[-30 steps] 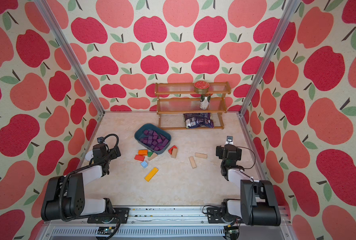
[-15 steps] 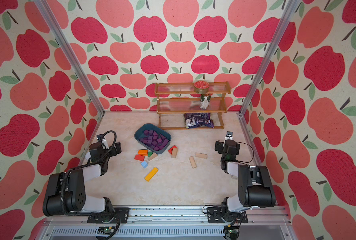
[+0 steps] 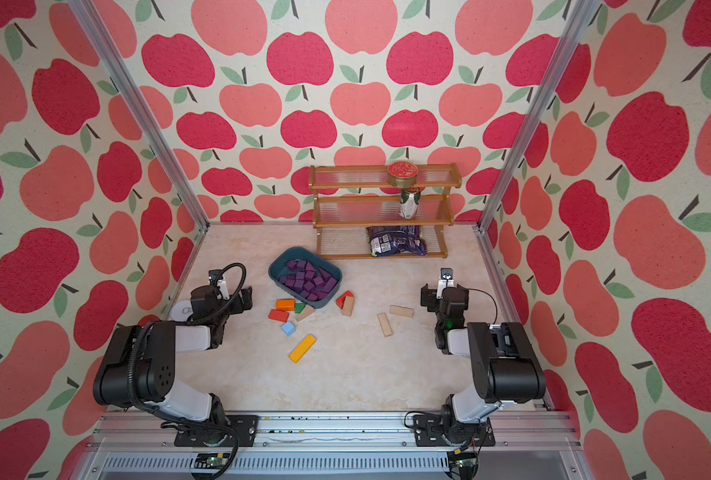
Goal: Pick purple bricks into the storage bin
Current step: Reset both arms
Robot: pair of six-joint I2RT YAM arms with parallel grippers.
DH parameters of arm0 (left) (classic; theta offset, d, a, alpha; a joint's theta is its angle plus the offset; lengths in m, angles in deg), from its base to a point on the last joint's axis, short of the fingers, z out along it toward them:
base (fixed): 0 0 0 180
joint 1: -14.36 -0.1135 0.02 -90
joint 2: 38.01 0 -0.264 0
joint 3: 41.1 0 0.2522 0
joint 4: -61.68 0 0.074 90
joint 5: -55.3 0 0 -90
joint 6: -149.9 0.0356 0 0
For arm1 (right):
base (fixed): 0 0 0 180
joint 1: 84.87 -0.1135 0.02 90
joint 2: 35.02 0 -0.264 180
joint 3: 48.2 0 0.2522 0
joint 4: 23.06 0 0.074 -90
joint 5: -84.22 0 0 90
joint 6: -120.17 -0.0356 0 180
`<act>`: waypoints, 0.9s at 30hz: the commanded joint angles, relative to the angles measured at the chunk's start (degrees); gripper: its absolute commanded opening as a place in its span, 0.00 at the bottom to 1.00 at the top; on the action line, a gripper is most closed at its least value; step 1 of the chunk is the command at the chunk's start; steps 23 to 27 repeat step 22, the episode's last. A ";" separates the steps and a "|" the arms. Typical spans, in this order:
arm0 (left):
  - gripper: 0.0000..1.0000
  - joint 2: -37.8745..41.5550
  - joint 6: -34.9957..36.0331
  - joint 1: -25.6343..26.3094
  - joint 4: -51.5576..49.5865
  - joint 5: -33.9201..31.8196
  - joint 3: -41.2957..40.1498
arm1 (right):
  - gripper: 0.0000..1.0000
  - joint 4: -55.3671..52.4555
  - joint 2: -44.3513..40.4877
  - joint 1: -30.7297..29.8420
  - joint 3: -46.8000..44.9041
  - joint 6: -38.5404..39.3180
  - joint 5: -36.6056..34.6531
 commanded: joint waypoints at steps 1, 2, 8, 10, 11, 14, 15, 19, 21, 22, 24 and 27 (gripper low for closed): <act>0.99 -0.30 1.55 1.20 4.39 -3.07 -0.28 | 0.99 0.81 -0.22 -0.23 -0.30 0.72 -1.42; 1.00 -0.21 1.57 1.48 3.94 -3.47 -0.22 | 0.99 0.84 -0.26 -0.21 -0.24 0.71 -1.41; 0.99 -0.19 1.67 1.56 4.19 -3.64 -0.25 | 0.99 0.97 -0.15 -0.26 -0.39 0.81 -1.59; 0.99 -0.23 1.69 1.56 4.14 -3.61 -0.25 | 0.99 0.99 -0.19 -0.27 -0.32 0.81 -1.60; 0.99 -0.25 1.70 1.56 4.15 -3.61 -0.23 | 0.99 0.99 -0.17 -0.30 -0.35 0.75 -1.60; 0.99 -0.20 1.67 1.52 4.15 -3.60 -0.25 | 0.99 0.97 -0.18 -0.25 -0.35 0.81 -1.61; 0.99 -0.22 1.65 1.54 4.14 -3.62 -0.25 | 0.99 1.03 -0.17 -0.30 -0.32 0.77 -1.61; 0.99 -0.24 1.49 1.02 3.68 -2.60 0.00 | 0.99 0.70 -0.20 -0.30 -0.19 0.79 -1.55; 0.99 -0.18 1.44 0.86 3.66 -2.23 0.01 | 0.99 0.79 -0.17 -0.30 -0.19 0.81 -1.54; 0.99 -0.26 1.45 0.92 3.72 -2.32 -0.07 | 0.99 0.92 -0.22 -0.27 -0.23 0.81 -1.52; 0.99 -0.26 1.45 0.92 3.72 -2.32 -0.07 | 0.99 0.92 -0.22 -0.27 -0.23 0.81 -1.52; 0.99 -0.26 1.45 0.92 3.72 -2.32 -0.07 | 0.99 0.92 -0.22 -0.27 -0.23 0.81 -1.52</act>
